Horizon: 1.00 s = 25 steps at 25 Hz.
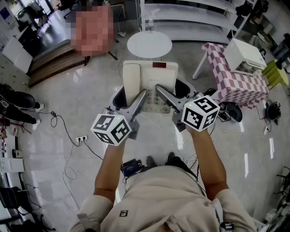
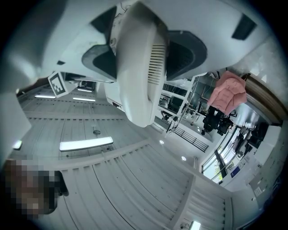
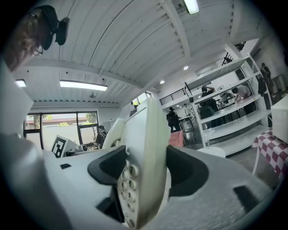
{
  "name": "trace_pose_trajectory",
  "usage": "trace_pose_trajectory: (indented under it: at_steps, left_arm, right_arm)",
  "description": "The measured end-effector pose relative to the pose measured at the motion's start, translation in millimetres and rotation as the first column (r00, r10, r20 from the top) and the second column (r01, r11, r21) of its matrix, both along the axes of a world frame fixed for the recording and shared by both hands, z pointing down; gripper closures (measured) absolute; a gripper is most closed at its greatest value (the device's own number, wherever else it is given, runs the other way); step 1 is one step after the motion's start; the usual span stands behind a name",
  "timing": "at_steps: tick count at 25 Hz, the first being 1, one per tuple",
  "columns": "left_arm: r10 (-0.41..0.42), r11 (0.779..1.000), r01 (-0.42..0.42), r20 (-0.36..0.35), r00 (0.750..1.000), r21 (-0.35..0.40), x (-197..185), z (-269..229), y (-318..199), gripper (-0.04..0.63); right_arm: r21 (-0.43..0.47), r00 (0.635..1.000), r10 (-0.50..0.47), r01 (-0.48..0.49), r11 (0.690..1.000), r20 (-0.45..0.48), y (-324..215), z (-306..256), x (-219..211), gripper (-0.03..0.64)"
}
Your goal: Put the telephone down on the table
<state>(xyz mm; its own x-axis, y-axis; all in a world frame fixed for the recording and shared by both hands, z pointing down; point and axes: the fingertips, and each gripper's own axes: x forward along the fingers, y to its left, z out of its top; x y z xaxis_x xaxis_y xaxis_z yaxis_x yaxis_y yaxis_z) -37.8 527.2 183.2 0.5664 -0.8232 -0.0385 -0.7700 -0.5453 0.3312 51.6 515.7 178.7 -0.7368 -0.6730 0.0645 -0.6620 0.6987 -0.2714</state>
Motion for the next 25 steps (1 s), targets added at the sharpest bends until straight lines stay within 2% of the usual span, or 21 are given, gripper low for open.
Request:
trace_pose_trajectory:
  at_steps: [9,16,25]
  left_arm:
    - [-0.028,0.999,0.028,0.002,1.000,-0.024,5.5,10.2,-32.3,0.270]
    - [-0.080,0.996,0.081,0.027,0.996,-0.031,6.9,10.9,-84.4,0.271]
    - [-0.148,0.988,0.149,0.036,0.988,-0.047,34.2,16.2,-162.4,0.270]
  right_arm:
    - [-0.027,0.997,-0.027,0.029,0.999,0.075,-35.5,6.9,7.8,0.351]
    - [-0.040,0.993,-0.079,0.083,0.996,0.091,-92.5,11.0,8.6,0.354]
    - [-0.051,0.985,-0.143,0.148,0.988,0.094,-177.2,16.5,34.0,0.355]
